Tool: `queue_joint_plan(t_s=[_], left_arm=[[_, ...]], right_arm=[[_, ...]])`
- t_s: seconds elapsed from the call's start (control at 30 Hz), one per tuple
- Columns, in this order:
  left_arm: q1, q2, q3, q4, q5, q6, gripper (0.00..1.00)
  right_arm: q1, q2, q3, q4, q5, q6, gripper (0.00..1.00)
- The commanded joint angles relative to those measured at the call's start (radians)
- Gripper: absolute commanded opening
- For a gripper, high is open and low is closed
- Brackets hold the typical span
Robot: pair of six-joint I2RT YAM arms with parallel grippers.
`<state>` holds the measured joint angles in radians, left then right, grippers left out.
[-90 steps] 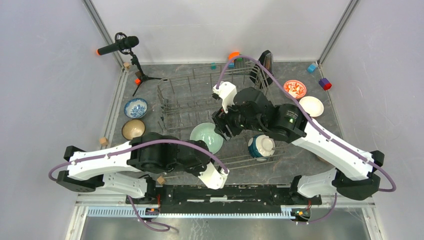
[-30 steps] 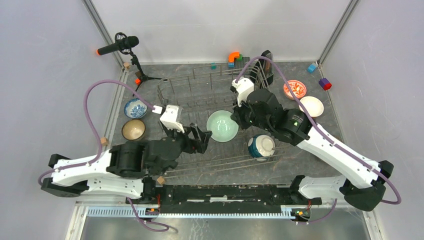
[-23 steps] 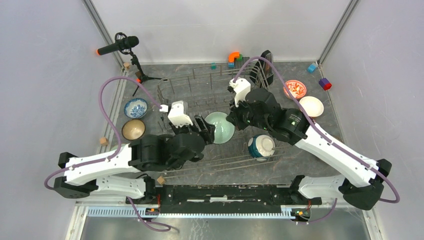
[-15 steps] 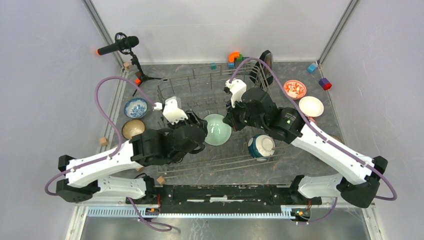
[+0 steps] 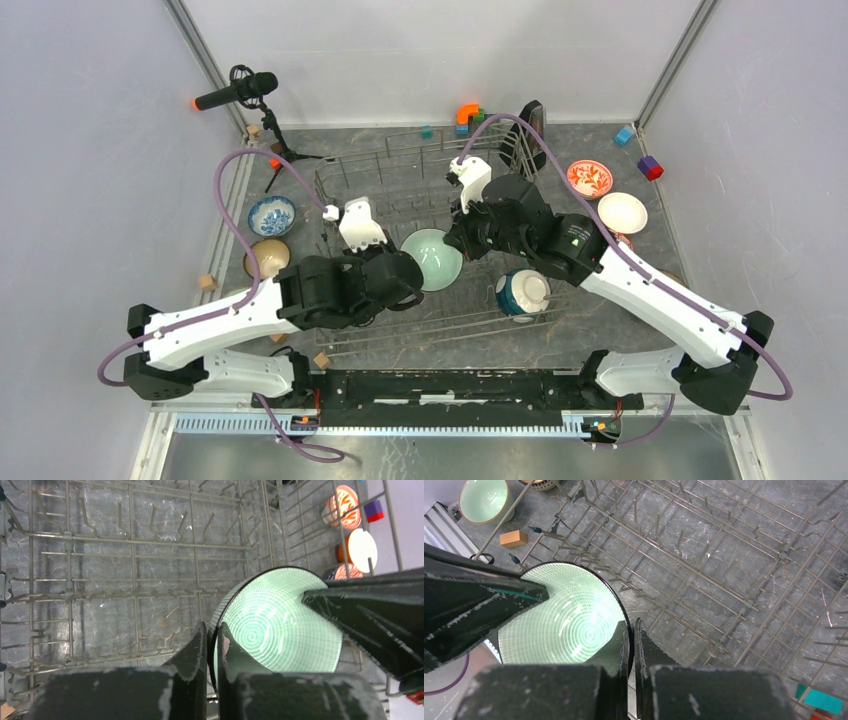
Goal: Unload the bowls from the dish rack
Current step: Place the bowl with the bowl.
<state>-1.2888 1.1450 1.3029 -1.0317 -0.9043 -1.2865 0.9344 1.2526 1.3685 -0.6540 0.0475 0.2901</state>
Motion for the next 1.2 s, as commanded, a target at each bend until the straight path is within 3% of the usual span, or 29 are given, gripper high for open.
queue_joint_plan(t_s=[0.0,0.1,0.17,0.33,0.43,0.6,0.83,1.0,1.17], left_arm=[[0.004,0.0,0.031,0.005,-0.019,-0.014,0.02],[0.003,-0.02,0.011,0.043,-0.027,0.021,0.02],[0.008,-0.038,0.008,0.051,-0.052,0.042,0.02],[0.055,-0.075,0.026,0.038,-0.081,0.102,0.02],[0.097,-0.11,0.037,-0.008,-0.104,0.099,0.02],[0.201,-0.2,0.048,-0.188,-0.176,0.026,0.02],[0.436,-0.356,0.003,-0.38,-0.281,-0.055,0.02],[0.606,-0.35,-0.081,-0.333,-0.237,-0.053,0.02],[0.893,-0.347,-0.191,-0.152,-0.08,0.034,0.02]], right_arm=[[-0.001,-0.021,0.042,0.081,-0.019,0.011,0.0],[-0.001,-0.037,0.024,0.095,-0.032,0.01,0.0],[0.0,-0.045,0.019,0.098,-0.045,0.006,0.07],[-0.001,-0.064,0.016,0.095,-0.072,0.002,0.57],[0.0,-0.084,0.01,0.094,-0.063,0.002,0.72],[0.0,-0.144,-0.054,0.137,-0.054,0.008,0.78],[0.0,-0.249,-0.227,0.262,-0.079,0.055,0.78],[-0.001,-0.267,-0.279,0.296,-0.109,0.064,0.78],[0.0,-0.313,-0.34,0.323,-0.133,0.079,0.78]])
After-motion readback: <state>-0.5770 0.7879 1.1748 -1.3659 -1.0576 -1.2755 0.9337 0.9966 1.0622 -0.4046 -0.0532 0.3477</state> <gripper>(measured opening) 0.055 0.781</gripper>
